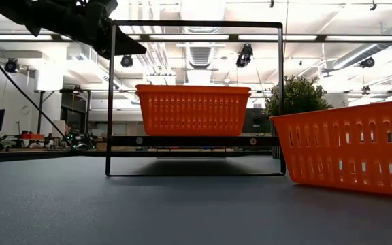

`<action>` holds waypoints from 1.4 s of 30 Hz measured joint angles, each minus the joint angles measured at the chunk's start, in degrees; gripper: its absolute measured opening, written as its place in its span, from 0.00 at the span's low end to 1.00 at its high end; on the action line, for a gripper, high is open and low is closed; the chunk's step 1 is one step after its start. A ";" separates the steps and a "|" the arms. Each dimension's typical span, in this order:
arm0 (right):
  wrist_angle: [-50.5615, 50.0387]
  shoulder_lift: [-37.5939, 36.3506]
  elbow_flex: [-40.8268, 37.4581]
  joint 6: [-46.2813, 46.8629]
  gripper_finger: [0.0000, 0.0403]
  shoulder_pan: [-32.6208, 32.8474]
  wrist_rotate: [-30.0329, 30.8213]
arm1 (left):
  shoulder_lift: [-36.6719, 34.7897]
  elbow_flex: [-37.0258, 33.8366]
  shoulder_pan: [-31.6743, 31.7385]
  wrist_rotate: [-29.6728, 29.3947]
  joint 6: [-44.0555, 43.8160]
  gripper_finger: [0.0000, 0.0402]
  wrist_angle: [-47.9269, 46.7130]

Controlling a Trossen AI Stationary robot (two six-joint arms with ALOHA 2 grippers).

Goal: Stack baskets on shelf by color
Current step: Stack the orange bin on top of the orange bin on the shelf

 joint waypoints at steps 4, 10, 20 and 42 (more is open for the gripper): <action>0.40 1.40 -0.56 5.52 0.02 1.58 2.35 | -0.14 0.00 -0.02 0.00 0.00 0.00 -0.23; 1.65 5.46 -1.81 15.36 0.07 3.02 1.88 | -0.74 -0.01 -0.04 0.00 -0.01 0.00 -0.28; 4.84 12.00 -1.84 32.26 0.33 1.72 -4.82 | -1.43 -0.04 -1.86 -0.02 -1.36 0.00 -0.24; 3.05 15.28 -1.84 37.18 0.30 -5.40 -10.22 | -4.28 -0.43 -5.31 -0.02 0.02 0.00 -0.84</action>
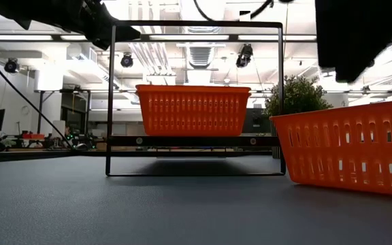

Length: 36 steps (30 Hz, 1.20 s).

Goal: Stack baskets on shelf by color
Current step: Stack the orange bin on top of the orange bin on the shelf

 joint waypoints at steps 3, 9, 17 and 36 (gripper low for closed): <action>-0.13 1.36 0.00 -0.86 0.30 -0.32 -2.23 | -0.09 0.00 0.00 0.00 0.02 0.00 0.02; -2.06 4.06 0.00 -1.16 0.29 -0.33 -4.14 | -0.07 -0.02 0.02 0.00 0.04 0.00 0.07; -2.03 5.14 0.00 -3.30 0.15 -0.34 -4.11 | -0.09 -0.02 0.02 0.00 0.07 0.00 0.07; 16.35 -8.78 -0.01 -38.29 0.03 0.95 -12.38 | -0.09 -0.07 0.07 0.00 0.09 0.00 0.16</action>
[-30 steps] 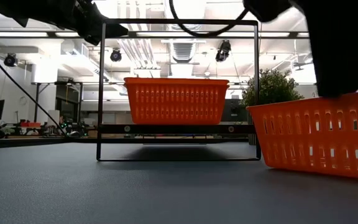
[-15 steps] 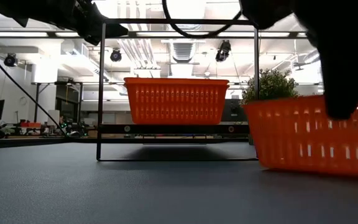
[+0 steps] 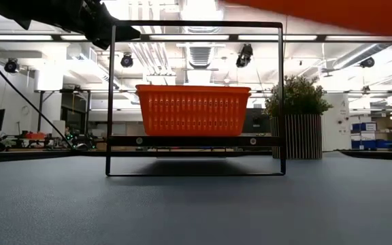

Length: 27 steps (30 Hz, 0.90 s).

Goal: Stack baskets on shelf by color
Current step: Stack the orange bin on top of the orange bin on the shelf

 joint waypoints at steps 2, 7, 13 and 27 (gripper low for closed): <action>1.45 -2.20 -0.01 -4.79 0.03 0.11 0.78 | -0.02 0.00 0.00 0.00 0.00 0.00 0.07; 5.06 -7.69 -0.01 -18.98 0.03 -0.08 4.16 | -0.02 0.00 -0.01 0.00 0.14 0.00 0.47; 7.99 -12.96 -0.01 -37.26 0.03 -1.67 10.95 | -0.02 0.00 -0.02 0.00 0.42 0.00 0.44; -1.72 -13.97 0.01 -43.61 0.03 -16.58 26.35 | -3.80 0.00 -0.04 -1.40 1.39 0.00 -2.40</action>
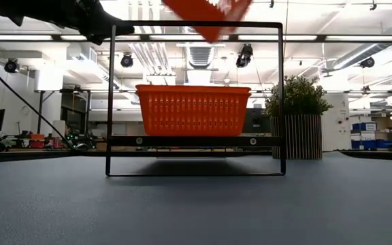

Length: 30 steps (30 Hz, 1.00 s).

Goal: Stack baskets on shelf by color
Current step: Stack the orange bin on top of the orange bin on the shelf

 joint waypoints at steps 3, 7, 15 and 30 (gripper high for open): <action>-3.96 1.70 -0.01 2.11 0.03 -2.67 -1.09 | -0.97 -0.04 0.00 -0.15 -0.03 0.00 -1.42; -7.08 4.29 0.00 3.91 0.03 -4.65 -4.59 | -1.71 -0.09 0.00 -0.24 -0.06 0.00 -2.15; -9.57 8.82 -0.02 6.67 0.03 -6.21 -10.23 | -2.12 -0.28 0.00 -0.33 -0.08 0.00 -2.00; -9.43 11.32 -0.02 6.54 0.12 -6.36 -11.19 | -1.72 -0.37 0.04 -0.35 -0.03 0.00 -1.69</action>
